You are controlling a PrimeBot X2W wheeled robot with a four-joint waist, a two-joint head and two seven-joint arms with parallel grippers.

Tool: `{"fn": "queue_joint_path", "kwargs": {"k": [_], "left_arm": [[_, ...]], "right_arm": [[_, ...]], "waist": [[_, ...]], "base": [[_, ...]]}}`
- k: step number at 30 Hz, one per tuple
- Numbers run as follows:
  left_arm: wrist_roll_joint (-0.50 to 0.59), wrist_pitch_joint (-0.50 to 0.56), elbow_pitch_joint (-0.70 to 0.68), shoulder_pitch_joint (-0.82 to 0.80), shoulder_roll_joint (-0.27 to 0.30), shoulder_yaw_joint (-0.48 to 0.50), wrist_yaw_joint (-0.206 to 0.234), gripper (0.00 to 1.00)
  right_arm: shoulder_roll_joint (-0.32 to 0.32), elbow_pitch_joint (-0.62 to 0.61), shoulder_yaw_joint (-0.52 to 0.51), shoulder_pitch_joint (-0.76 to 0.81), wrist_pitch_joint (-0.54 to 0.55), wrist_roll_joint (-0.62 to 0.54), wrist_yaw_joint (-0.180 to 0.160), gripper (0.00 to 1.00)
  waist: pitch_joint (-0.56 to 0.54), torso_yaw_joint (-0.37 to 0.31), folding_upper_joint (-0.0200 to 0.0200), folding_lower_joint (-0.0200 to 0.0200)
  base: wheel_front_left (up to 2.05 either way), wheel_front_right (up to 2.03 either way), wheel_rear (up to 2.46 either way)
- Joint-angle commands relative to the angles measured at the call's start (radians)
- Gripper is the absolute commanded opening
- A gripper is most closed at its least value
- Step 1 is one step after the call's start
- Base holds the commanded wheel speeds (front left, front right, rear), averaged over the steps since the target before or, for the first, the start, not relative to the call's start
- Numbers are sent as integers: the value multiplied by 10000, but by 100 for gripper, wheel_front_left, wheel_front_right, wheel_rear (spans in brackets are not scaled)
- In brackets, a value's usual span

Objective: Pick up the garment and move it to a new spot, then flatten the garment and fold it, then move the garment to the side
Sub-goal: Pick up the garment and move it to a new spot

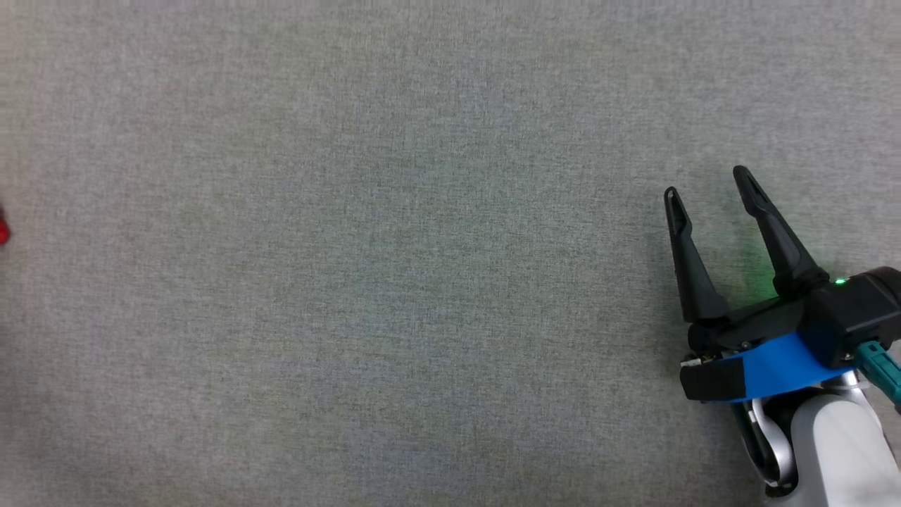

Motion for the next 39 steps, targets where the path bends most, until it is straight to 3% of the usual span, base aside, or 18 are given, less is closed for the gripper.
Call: {"fn": "queue_joint_path", "kwargs": {"k": [1, 9, 16, 28, 33, 39], "left_arm": [[-58, 229, 210, 230, -351, -199, -78, 0], [193, -325, -208, -122, 324, -311, -807, 0], [658, -152, -1446, -522, 714, -940, -1147, 0], [1122, 1628, -5883, -841, -26, -2554, -840, 0], [899, 2219, -7629, -807, -668, -3160, -649, 0], [845, 2743, -8790, -878, -1262, -4105, -824, 0]], "right_arm": [[43, 27, 10, -12, -66, 49, 2, 100], [174, 699, 247, 94, -343, 294, 2, 100], [300, 1339, 373, 351, -589, 636, 2, 100], [390, 2061, 420, 937, -985, 1197, 2, 100], [388, 2022, 410, 1028, -986, 1356, 2, 100], [390, 1967, 491, 862, -965, 1471, 2, 100]], "waist": [[-205, -39, 0, 0], [-1634, -67, 0, 0], [-3246, -358, 0, 0], [-5064, -1249, 0, 0], [-5254, -1796, 0, 0], [-5207, -2582, 0, 0]], "base": [[0, 0, 0], [0, 0, 0], [0, 0, 0], [0, 0, 0], [0, 0, 0], [0, 0, 0]]}}
